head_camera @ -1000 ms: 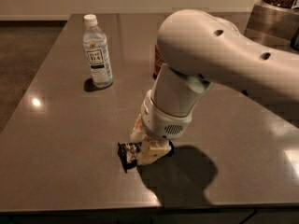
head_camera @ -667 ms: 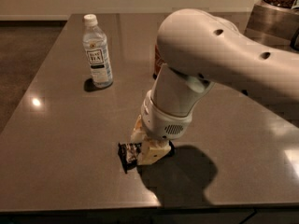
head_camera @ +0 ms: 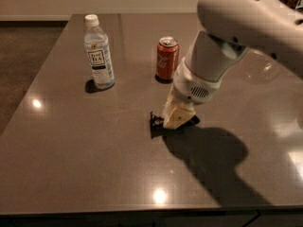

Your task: Move rxbar chocolate near coke can

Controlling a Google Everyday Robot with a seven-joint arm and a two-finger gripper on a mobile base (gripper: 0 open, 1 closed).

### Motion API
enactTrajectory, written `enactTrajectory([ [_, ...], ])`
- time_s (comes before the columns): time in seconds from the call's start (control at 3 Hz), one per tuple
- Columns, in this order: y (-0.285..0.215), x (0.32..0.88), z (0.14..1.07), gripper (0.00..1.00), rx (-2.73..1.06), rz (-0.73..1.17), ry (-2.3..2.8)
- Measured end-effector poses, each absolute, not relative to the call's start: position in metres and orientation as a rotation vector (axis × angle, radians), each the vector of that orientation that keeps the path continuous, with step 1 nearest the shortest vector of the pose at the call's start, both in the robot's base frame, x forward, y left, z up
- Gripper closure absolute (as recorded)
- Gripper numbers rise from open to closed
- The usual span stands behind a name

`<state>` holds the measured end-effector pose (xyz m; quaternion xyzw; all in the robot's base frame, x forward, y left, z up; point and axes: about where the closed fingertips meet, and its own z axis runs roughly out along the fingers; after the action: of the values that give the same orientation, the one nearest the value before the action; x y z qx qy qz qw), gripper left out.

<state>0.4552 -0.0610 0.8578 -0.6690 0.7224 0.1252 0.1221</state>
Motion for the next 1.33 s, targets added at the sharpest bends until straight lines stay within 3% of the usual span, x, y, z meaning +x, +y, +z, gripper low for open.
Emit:
enactTrajectory([
  [1.0,-0.138,0.58,0.869,1.0,-1.545,0.155,2.329],
  [1.33,-0.144,0.589,0.872,0.74,-1.515,0.129,2.324],
])
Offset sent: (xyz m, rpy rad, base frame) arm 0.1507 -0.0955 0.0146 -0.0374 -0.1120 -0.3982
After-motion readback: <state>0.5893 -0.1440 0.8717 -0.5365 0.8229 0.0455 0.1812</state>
